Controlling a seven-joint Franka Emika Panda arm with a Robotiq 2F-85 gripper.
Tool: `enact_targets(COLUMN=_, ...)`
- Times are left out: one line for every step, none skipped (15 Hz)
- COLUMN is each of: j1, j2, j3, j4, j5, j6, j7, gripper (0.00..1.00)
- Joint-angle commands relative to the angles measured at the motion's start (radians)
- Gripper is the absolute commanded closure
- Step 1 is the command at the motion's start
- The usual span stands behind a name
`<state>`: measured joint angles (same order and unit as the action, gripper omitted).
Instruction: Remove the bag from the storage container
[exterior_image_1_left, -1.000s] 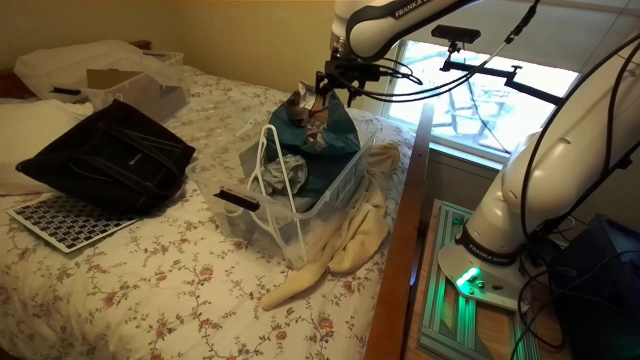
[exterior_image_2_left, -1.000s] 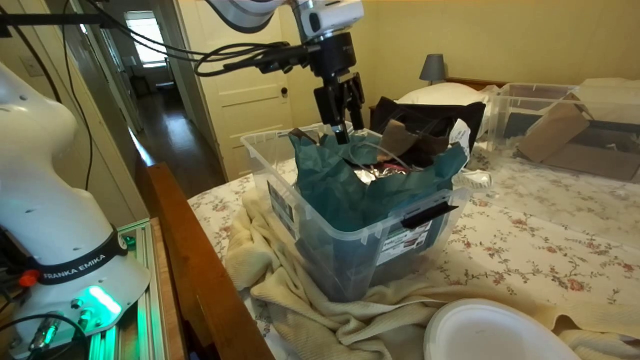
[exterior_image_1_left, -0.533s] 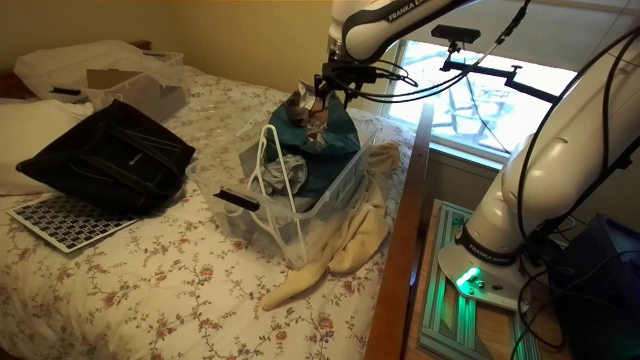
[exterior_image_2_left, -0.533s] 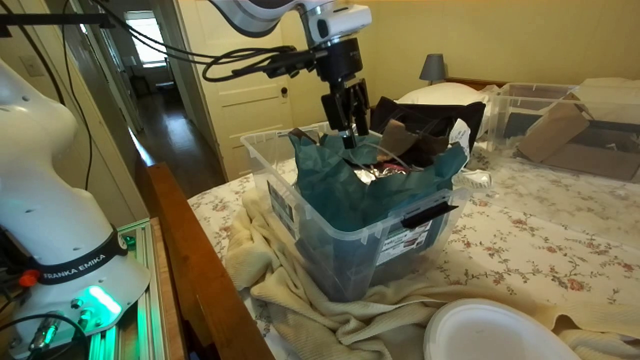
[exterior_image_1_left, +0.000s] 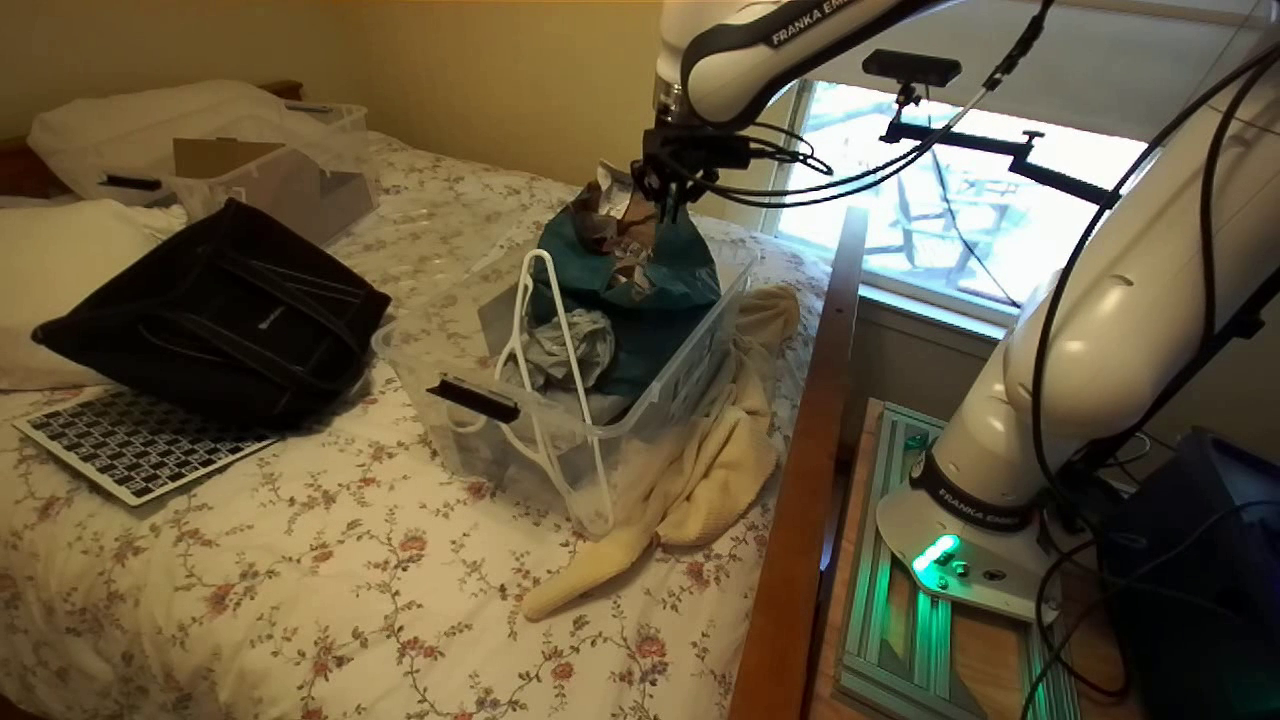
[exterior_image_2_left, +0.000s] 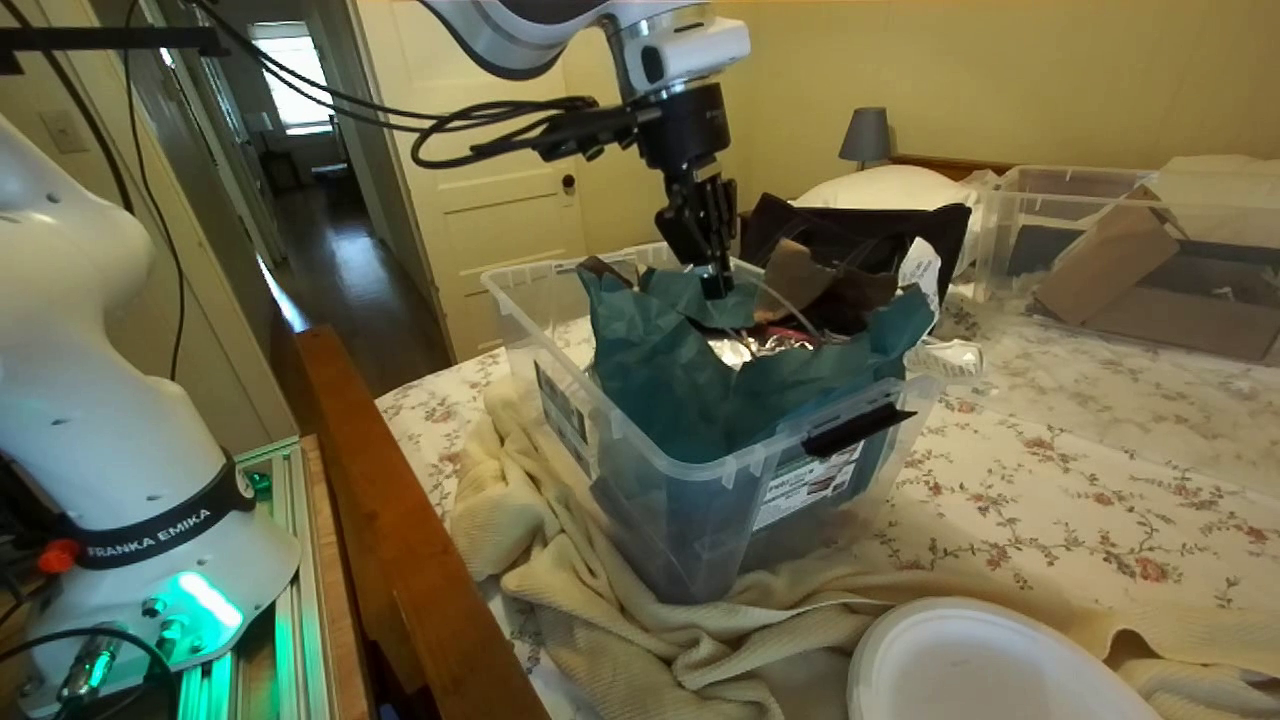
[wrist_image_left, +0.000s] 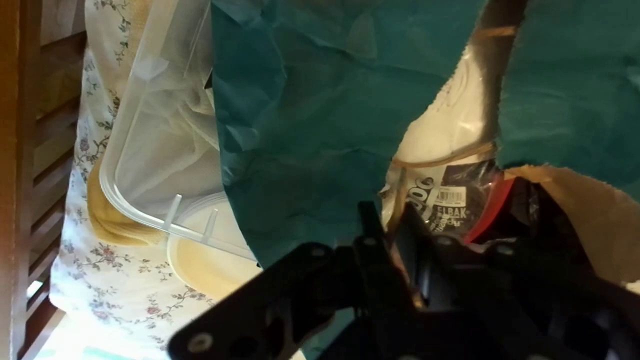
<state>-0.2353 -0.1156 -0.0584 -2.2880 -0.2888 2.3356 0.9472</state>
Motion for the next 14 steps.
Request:
enact_targets(j1=0.02, j2=0.019, j3=-0.018, j4=0.02, j5=-0.003, j6=0.001, j7=-0.005, gripper=1.0)
enact_targets(j1=0.021, j2=0.02, j3=-0.019, j4=0.021, j5=-0.004, j6=-0.001, j7=-0.006, gripper=1.0)
enact_targets(j1=0.021, j2=0.021, j3=-0.019, j4=0.021, j5=-0.003, j6=-0.001, j7=-0.006, gripper=0.99)
enact_targets(j1=0.022, j2=0.022, j3=-0.02, j4=0.021, j5=-0.003, j6=-0.003, j7=-0.007, gripper=0.99)
enact_targets(j1=0.022, j2=0.021, j3=-0.02, j4=0.021, j5=-0.002, j6=-0.004, j7=-0.007, gripper=0.99)
enact_targets(j1=0.024, j2=0.016, j3=-0.022, j4=0.019, j5=0.012, j6=0.0, j7=-0.016, gripper=0.99)
enact_targets(j1=0.026, j2=0.009, j3=-0.024, j4=0.017, j5=0.024, j6=0.002, j7=-0.022, gripper=0.99)
enact_targets(j1=0.028, j2=-0.003, j3=-0.026, j4=0.014, j5=0.038, j6=0.003, j7=-0.031, gripper=0.99)
enact_targets(j1=0.03, j2=-0.018, j3=-0.028, j4=0.011, j5=0.055, j6=0.004, j7=-0.042, gripper=0.99)
enact_targets(j1=0.03, j2=-0.036, j3=-0.028, j4=0.009, j5=0.056, j6=0.004, j7=-0.041, gripper=0.99)
enact_targets(j1=0.031, j2=-0.055, j3=-0.029, j4=0.007, j5=0.062, j6=0.006, j7=-0.047, gripper=0.99)
enact_targets(j1=0.029, j2=-0.063, j3=-0.028, j4=0.011, j5=0.053, j6=0.002, j7=-0.044, gripper=0.99)
enact_targets(j1=0.026, j2=-0.063, j3=-0.028, j4=0.016, j5=0.049, j6=0.002, j7=-0.043, gripper=0.99)
enact_targets(j1=0.024, j2=-0.063, j3=-0.027, j4=0.019, j5=0.046, j6=0.002, j7=-0.044, gripper=0.99)
